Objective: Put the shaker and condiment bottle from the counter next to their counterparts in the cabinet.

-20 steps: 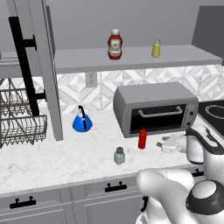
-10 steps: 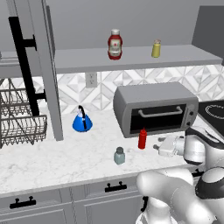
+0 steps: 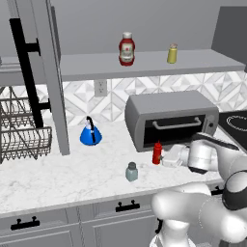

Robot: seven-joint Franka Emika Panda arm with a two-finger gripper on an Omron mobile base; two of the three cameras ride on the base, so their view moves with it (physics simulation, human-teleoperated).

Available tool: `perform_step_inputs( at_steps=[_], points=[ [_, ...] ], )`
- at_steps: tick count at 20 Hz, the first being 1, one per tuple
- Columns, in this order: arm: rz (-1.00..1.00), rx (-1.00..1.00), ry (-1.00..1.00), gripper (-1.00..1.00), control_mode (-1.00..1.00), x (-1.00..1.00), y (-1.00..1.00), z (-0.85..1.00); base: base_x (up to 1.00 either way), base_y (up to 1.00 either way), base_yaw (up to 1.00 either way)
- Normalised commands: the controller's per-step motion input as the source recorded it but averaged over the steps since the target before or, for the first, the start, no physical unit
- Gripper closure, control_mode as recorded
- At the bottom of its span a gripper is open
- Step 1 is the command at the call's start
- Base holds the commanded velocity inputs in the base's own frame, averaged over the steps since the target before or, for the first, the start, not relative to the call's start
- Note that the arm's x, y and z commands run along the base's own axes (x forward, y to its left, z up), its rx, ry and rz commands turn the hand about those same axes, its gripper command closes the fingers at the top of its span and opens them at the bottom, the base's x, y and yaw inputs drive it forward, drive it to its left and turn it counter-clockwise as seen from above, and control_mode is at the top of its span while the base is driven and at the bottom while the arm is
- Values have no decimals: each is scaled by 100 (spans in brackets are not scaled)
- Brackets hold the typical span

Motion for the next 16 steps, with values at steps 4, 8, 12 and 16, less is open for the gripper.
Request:
perform_step_inputs(
  at_steps=[4,8,12,16],
  points=[
    [0,0,-2,-100,-100,18,25,-4,0,0,0],
    [0,0,-8,-100,-100,0,35,-8,0,0,0],
    [-2,0,0,100,-100,23,15,-5,0,0,0],
    [-11,6,0,100,-100,31,0,0,0,0,0]
  ],
)
